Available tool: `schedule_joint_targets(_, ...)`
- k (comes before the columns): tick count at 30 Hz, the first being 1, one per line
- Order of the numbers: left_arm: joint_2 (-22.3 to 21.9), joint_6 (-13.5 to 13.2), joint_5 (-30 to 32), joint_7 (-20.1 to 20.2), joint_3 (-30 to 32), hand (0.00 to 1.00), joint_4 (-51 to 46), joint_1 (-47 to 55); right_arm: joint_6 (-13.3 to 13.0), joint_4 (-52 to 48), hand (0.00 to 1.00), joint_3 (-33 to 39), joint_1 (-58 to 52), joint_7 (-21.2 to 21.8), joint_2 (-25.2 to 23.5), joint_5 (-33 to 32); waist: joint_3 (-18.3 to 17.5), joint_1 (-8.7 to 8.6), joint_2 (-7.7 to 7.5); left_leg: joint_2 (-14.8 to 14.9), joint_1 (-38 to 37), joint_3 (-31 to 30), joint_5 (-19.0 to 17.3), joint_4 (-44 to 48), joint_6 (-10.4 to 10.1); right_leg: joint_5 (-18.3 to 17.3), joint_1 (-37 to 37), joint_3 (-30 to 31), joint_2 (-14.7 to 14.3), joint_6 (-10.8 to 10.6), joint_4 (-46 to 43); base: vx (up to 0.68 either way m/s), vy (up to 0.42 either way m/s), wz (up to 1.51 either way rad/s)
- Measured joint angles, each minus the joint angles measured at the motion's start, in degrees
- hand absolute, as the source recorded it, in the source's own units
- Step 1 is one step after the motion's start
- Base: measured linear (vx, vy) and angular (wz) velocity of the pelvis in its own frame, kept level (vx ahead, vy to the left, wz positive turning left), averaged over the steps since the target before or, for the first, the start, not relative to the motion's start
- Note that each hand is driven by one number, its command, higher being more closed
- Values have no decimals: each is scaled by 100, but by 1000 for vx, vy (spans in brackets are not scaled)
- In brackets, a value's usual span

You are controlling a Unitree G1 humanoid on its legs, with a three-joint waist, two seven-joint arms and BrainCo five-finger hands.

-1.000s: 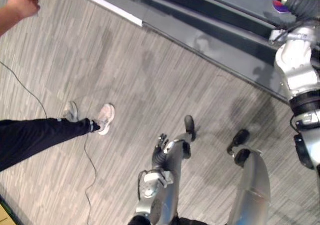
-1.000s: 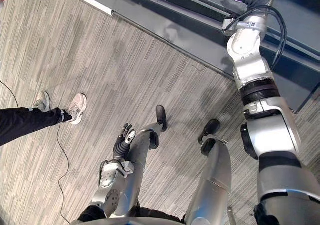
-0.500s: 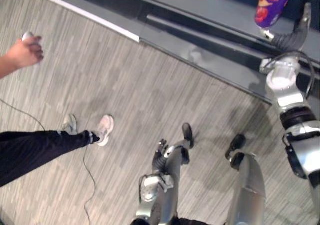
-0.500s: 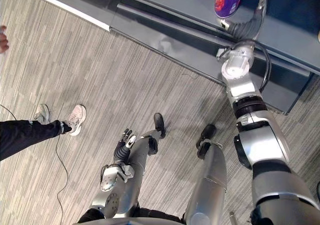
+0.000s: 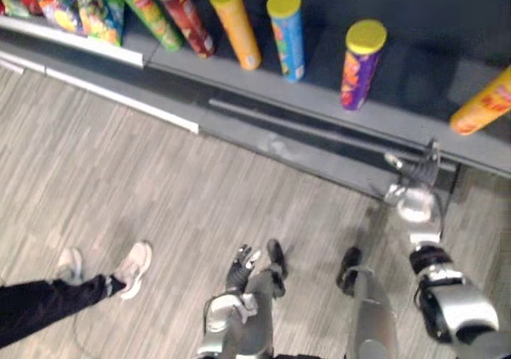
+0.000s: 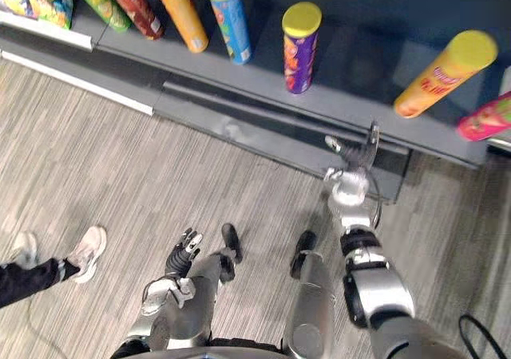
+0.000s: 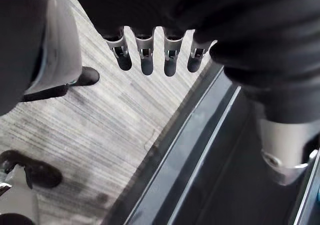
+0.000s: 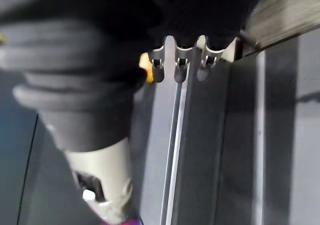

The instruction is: Put the gum and the chips on the shelf.

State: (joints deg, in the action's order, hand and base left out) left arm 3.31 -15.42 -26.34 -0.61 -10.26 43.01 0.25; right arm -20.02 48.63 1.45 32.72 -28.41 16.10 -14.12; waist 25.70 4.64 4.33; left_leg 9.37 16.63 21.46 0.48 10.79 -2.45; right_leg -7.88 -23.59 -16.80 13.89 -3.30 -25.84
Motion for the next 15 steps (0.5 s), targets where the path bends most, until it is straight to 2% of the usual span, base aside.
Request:
schedule_joint_targets(4, 209, 234, -16, 155, 209, 0, 356, 21, -58, -806, 0, 105, -1105, 137, -425, 50, -96, -210, -170, -60, -609, -8, 254, -681, -28, 183, 588, -69, -194, -23, 595, 131, 9, -6)
schedule_joint_targets(7, 366, 453, -203, 271, 403, 0, 698, 169, -58, -1270, 0, -32, -2228, 529, -651, 250, -448, -322, -330, -81, -866, -3, 301, -965, -54, 292, 868, -77, -315, -62, 961, 171, 22, -8)
schedule_joint_targets(11, 501, 635, -414, 387, 679, 0, 1144, 565, 125, -1245, 0, -475, -3576, 1518, -818, 586, -924, -439, -503, -130, -1401, 22, 252, -1287, -125, 334, 1427, -80, -419, -107, 1347, 175, 34, -5)
schedule_joint_targets(14, 494, 724, -611, 449, 871, 0, 1418, 693, 420, -334, 0, -604, -3996, 2395, -979, 746, -1271, -455, -546, -173, -1765, 27, 227, -1492, -162, 365, 1836, -115, -457, -162, 1620, 132, 36, 1)
schedule_joint_targets(15, 480, 725, -660, 444, 923, 0, 1443, 713, 486, -131, 0, -602, -4059, 2537, -1013, 746, -1328, -457, -553, -178, -1825, 18, 220, -1509, -171, 375, 1921, -135, -462, -178, 1679, 116, 47, 2)
